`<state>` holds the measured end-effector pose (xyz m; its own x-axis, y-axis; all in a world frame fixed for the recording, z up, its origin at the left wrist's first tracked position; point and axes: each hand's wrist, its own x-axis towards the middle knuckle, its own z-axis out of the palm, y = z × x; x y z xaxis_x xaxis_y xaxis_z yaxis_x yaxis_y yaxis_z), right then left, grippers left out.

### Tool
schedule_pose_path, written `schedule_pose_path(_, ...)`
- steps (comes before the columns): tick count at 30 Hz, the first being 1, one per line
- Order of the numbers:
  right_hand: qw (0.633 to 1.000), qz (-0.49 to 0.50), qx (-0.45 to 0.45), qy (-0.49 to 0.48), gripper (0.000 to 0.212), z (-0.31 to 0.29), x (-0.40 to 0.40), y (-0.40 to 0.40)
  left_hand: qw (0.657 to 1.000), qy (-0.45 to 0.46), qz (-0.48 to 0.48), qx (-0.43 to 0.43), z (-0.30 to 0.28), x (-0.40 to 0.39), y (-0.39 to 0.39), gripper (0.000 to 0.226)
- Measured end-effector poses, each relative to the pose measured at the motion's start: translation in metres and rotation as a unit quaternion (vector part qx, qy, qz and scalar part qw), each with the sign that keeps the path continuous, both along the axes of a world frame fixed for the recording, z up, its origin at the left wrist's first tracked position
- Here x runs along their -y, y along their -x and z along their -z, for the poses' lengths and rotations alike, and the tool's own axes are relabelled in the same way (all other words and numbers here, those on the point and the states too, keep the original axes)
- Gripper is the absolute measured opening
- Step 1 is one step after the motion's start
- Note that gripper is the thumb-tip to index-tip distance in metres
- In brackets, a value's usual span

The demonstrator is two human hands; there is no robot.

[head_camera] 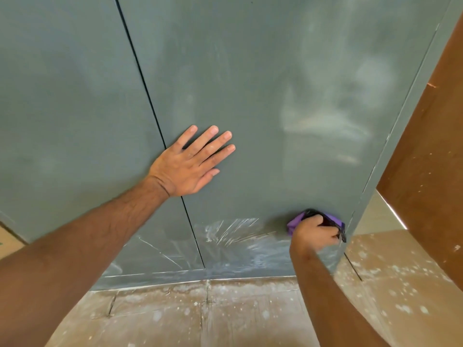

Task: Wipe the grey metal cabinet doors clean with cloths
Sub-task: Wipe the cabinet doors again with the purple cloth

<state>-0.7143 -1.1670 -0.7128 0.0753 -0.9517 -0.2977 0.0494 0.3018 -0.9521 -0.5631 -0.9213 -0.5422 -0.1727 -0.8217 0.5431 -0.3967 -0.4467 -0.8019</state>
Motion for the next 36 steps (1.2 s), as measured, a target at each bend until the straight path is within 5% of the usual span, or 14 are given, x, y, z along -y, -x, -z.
schedule_pose_path(3,0.95,-0.135,0.002,0.281,0.035,0.003,-0.062,0.003,1.0,-0.005,-0.008,0.005,0.001,0.0,0.001,0.066)
schedule_pose_path(5,0.915,-0.228,-0.029,0.331,0.029,0.029,-0.079,0.012,1.0,-0.002,-0.01,0.0,-0.001,0.0,0.001,0.066)
schedule_pose_path(9,0.999,-0.052,-0.013,0.005,0.045,0.018,-0.03,-0.003,1.0,-0.003,-0.017,0.01,-0.002,0.0,0.003,0.066)
schedule_pose_path(11,0.991,-0.051,-0.011,0.124,0.043,0.004,-0.051,-0.003,1.0,-0.002,-0.011,0.005,0.001,-0.002,0.001,0.066)
schedule_pose_path(14,0.931,-0.235,-0.009,0.278,0.037,0.03,-0.103,0.009,1.0,0.001,-0.018,0.016,0.001,0.0,0.001,0.067)
schedule_pose_path(16,0.966,-0.196,-0.006,0.166,0.039,0.037,-0.092,0.003,1.0,0.0,-0.018,0.019,0.001,-0.001,-0.001,0.067)
schedule_pose_path(18,0.998,-0.056,0.013,0.026,0.053,0.031,-0.066,-0.007,0.999,0.004,-0.021,0.029,0.0,0.0,0.0,0.066)
schedule_pose_path(20,0.996,-0.029,0.025,0.08,0.042,0.005,-0.071,-0.011,1.0,0.004,-0.02,0.016,0.001,0.0,0.0,0.066)
schedule_pose_path(23,0.954,-0.164,0.02,0.251,0.026,-0.002,-0.13,-0.013,1.0,-0.004,-0.023,0.008,0.003,0.0,0.001,0.066)
schedule_pose_path(25,0.967,-0.21,-0.007,0.144,0.026,0.012,-0.142,-0.014,1.0,-0.002,-0.024,0.008,0.003,-0.001,0.0,0.067)
schedule_pose_path(28,0.994,-0.072,0.019,-0.078,0.032,0.016,-0.094,-0.019,1.0,0.005,-0.019,0.022,0.001,0.0,0.0,0.066)
schedule_pose_path(30,0.999,0.005,0.014,-0.041,0.034,0.003,-0.088,-0.019,1.0,0.004,-0.018,0.016,0.002,0.001,0.0,0.066)
schedule_pose_path(33,0.983,-0.141,0.038,0.115,0.024,-0.002,-0.138,-0.022,1.0,0.0,-0.021,0.011,0.004,0.0,-0.001,0.066)
schedule_pose_path(36,0.977,-0.204,0.03,-0.044,0.028,0.009,-0.161,-0.024,1.0,0.002,-0.026,0.016,0.002,0.001,-0.001,0.066)
